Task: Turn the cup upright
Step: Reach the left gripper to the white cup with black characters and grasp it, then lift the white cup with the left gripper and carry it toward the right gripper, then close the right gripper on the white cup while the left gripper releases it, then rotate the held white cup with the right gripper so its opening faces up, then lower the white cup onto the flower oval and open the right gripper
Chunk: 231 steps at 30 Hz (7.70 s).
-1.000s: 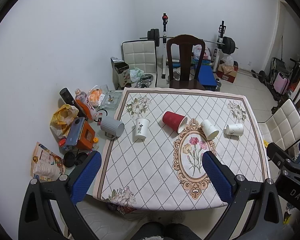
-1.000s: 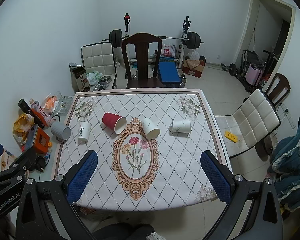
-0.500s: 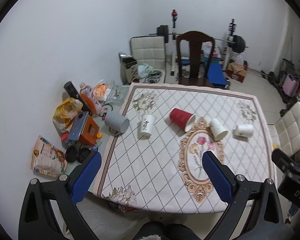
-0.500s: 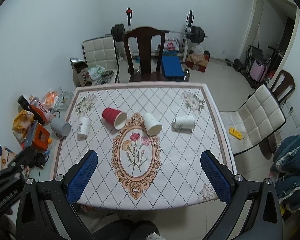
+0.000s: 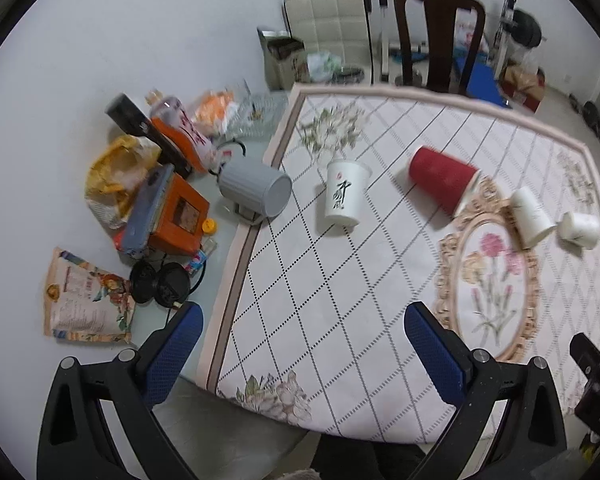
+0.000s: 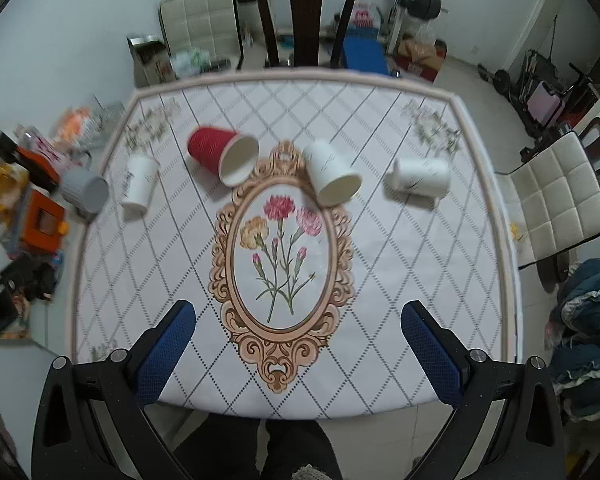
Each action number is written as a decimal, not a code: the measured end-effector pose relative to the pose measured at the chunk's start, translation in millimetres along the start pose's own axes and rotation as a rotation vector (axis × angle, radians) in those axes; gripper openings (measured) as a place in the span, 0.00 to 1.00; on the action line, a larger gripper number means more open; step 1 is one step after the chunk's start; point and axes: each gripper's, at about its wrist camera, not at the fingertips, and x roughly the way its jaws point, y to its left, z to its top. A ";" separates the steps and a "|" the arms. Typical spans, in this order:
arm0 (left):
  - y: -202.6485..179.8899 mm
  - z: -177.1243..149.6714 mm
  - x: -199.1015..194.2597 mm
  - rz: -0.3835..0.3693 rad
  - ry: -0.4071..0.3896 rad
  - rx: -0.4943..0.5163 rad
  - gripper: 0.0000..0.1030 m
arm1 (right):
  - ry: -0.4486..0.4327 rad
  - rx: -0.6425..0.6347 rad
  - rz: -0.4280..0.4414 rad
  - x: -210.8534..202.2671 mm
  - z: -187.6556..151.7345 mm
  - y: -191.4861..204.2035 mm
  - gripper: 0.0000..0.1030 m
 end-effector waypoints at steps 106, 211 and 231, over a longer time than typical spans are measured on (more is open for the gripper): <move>-167.8 -50.5 135.3 -0.307 0.367 0.016 0.98 | 0.257 0.215 -0.144 196.7 -30.7 -137.0 0.91; -2.8 -80.8 92.4 -0.060 0.163 0.090 1.00 | -0.265 0.033 -0.045 92.9 -63.1 63.9 0.99; 12.0 -116.9 -142.3 -0.142 -0.185 0.042 1.00 | -0.370 0.016 -0.057 -159.9 -115.2 0.3 1.00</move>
